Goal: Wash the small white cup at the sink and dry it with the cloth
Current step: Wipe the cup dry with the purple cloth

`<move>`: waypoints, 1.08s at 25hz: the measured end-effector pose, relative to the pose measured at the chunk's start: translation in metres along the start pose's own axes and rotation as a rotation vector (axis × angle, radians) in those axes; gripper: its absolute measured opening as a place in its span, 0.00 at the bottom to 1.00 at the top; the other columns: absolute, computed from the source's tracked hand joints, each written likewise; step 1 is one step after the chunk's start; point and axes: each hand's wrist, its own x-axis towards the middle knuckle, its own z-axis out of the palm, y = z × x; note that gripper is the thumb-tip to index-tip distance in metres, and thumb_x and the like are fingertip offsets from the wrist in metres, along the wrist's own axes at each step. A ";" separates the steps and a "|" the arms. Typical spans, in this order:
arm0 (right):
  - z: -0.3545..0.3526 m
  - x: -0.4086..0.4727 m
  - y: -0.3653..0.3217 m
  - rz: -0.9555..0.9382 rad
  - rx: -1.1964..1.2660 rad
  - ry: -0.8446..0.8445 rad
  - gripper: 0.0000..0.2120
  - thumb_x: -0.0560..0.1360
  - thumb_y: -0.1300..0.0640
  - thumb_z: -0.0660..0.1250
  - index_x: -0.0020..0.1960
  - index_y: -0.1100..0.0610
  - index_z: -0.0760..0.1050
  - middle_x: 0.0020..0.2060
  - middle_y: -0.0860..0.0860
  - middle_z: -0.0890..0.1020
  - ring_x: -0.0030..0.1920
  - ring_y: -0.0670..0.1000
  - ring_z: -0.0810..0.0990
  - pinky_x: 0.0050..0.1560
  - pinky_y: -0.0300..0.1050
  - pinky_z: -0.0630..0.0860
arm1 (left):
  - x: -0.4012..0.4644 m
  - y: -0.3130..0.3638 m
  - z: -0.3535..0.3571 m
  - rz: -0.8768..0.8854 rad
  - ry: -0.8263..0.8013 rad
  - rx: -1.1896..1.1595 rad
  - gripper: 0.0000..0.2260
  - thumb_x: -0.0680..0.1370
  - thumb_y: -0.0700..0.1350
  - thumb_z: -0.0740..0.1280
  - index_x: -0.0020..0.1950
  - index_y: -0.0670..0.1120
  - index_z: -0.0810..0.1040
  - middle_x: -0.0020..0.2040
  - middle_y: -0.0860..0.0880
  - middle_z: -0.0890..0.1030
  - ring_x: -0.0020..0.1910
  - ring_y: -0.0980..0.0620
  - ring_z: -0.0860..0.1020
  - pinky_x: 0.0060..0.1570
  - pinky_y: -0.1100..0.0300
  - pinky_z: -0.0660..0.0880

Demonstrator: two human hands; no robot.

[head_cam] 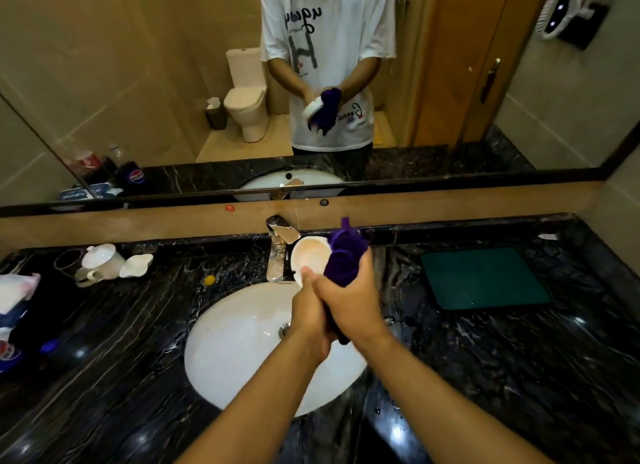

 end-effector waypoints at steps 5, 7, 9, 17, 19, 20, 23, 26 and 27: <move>-0.032 0.023 -0.016 -0.079 -0.050 -0.019 0.25 0.68 0.70 0.73 0.56 0.45 0.76 0.49 0.48 0.83 0.45 0.42 0.82 0.44 0.35 0.80 | 0.007 0.025 -0.018 0.288 0.086 0.725 0.24 0.82 0.64 0.57 0.39 0.47 0.76 0.31 0.47 0.74 0.29 0.50 0.71 0.30 0.60 0.65; -0.042 0.029 -0.026 -0.071 -0.071 -0.110 0.24 0.67 0.71 0.72 0.57 0.49 0.77 0.49 0.52 0.84 0.44 0.43 0.82 0.43 0.38 0.80 | 0.014 0.037 -0.026 0.537 0.144 0.961 0.26 0.82 0.64 0.56 0.44 0.45 0.81 0.37 0.47 0.80 0.36 0.50 0.76 0.32 0.59 0.68; -0.042 0.031 -0.029 -0.042 -0.060 -0.151 0.24 0.67 0.71 0.71 0.57 0.49 0.78 0.49 0.55 0.84 0.44 0.46 0.82 0.42 0.40 0.81 | 0.018 0.035 -0.021 0.619 0.166 0.957 0.27 0.83 0.63 0.54 0.49 0.44 0.83 0.40 0.46 0.82 0.39 0.50 0.80 0.34 0.60 0.70; -0.008 0.003 -0.015 -0.027 -0.130 0.099 0.25 0.67 0.64 0.74 0.58 0.45 0.72 0.47 0.42 0.79 0.46 0.45 0.80 0.45 0.42 0.81 | 0.013 -0.001 -0.002 0.041 0.026 0.303 0.27 0.83 0.62 0.54 0.45 0.42 0.80 0.28 0.48 0.77 0.28 0.51 0.75 0.27 0.60 0.70; -0.024 0.014 -0.020 0.031 -0.073 0.021 0.25 0.66 0.70 0.70 0.54 0.45 0.75 0.45 0.48 0.81 0.44 0.52 0.81 0.42 0.45 0.81 | 0.011 0.011 -0.013 0.282 0.088 0.682 0.27 0.83 0.64 0.51 0.45 0.44 0.78 0.32 0.48 0.76 0.30 0.51 0.74 0.30 0.60 0.66; -0.033 0.019 -0.025 0.047 -0.096 -0.055 0.25 0.66 0.71 0.69 0.53 0.45 0.76 0.46 0.51 0.82 0.44 0.52 0.81 0.40 0.45 0.81 | 0.010 0.015 -0.019 0.429 0.120 0.853 0.24 0.83 0.64 0.51 0.49 0.48 0.77 0.38 0.47 0.79 0.37 0.50 0.77 0.34 0.59 0.69; -0.044 0.029 -0.029 0.069 -0.166 -0.226 0.27 0.66 0.72 0.70 0.57 0.47 0.76 0.50 0.54 0.83 0.47 0.52 0.82 0.41 0.44 0.82 | 0.010 0.020 -0.023 0.474 0.141 0.925 0.21 0.82 0.64 0.51 0.53 0.50 0.73 0.48 0.45 0.82 0.46 0.48 0.80 0.41 0.56 0.75; -0.025 0.019 -0.012 0.092 -0.005 -0.014 0.29 0.66 0.75 0.67 0.58 0.48 0.75 0.49 0.50 0.82 0.47 0.50 0.82 0.39 0.36 0.80 | 0.018 0.000 -0.011 0.219 0.203 0.561 0.29 0.82 0.66 0.51 0.50 0.44 0.81 0.38 0.45 0.81 0.36 0.48 0.78 0.34 0.57 0.74; -0.013 0.011 -0.001 0.096 0.031 0.089 0.28 0.67 0.73 0.68 0.57 0.45 0.74 0.47 0.48 0.82 0.46 0.49 0.81 0.40 0.35 0.80 | 0.022 -0.008 -0.007 0.094 0.201 0.385 0.28 0.82 0.65 0.53 0.50 0.44 0.80 0.37 0.45 0.82 0.35 0.47 0.79 0.33 0.58 0.74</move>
